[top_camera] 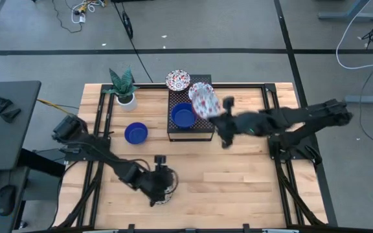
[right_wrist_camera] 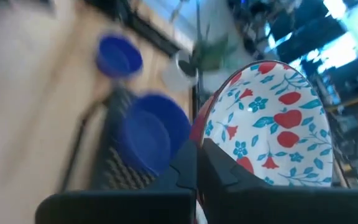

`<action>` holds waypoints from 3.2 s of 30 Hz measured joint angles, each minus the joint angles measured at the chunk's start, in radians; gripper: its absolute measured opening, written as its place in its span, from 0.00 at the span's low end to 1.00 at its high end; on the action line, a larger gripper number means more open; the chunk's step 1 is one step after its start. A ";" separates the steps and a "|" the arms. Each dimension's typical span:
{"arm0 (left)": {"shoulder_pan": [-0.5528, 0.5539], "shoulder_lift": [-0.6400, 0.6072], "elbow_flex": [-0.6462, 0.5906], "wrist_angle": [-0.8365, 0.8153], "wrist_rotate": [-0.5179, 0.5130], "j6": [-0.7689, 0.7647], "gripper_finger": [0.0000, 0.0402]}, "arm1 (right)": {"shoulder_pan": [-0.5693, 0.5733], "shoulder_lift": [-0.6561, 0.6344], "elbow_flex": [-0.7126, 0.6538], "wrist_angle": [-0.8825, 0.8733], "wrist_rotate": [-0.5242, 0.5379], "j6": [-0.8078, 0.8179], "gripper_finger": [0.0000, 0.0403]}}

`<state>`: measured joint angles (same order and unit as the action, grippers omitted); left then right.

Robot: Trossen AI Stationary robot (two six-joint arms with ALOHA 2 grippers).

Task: Pick & Place Mini bowls
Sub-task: Stack the red patterned bowl on top of the other red patterned bowls on the shelf

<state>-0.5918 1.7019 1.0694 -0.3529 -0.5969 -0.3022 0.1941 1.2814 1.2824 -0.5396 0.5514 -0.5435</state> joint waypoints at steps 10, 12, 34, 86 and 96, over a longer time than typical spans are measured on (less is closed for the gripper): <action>-0.062 -0.264 -0.296 0.313 -0.171 -0.029 0.31 | -0.322 0.161 0.033 -0.063 -0.178 -0.128 0.01; -0.060 -0.290 -0.328 0.351 -0.186 -0.028 0.31 | -0.350 0.176 0.033 -0.072 -0.216 -0.126 0.01; -0.048 -0.288 -0.363 0.406 -0.173 -0.028 0.31 | -0.437 0.207 0.034 -0.103 -0.309 -0.021 0.03; -0.048 -0.287 -0.363 0.408 -0.173 -0.028 0.31 | -0.490 0.174 0.032 -0.092 -0.491 0.073 0.04; -0.046 -0.287 -0.363 0.409 -0.173 -0.028 0.31 | -0.489 0.170 0.032 -0.112 -0.488 0.055 0.01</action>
<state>-0.6382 1.4147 0.7067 0.0559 -0.7696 -0.3303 -0.2951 1.4513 1.3148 -0.6520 0.0635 -0.4885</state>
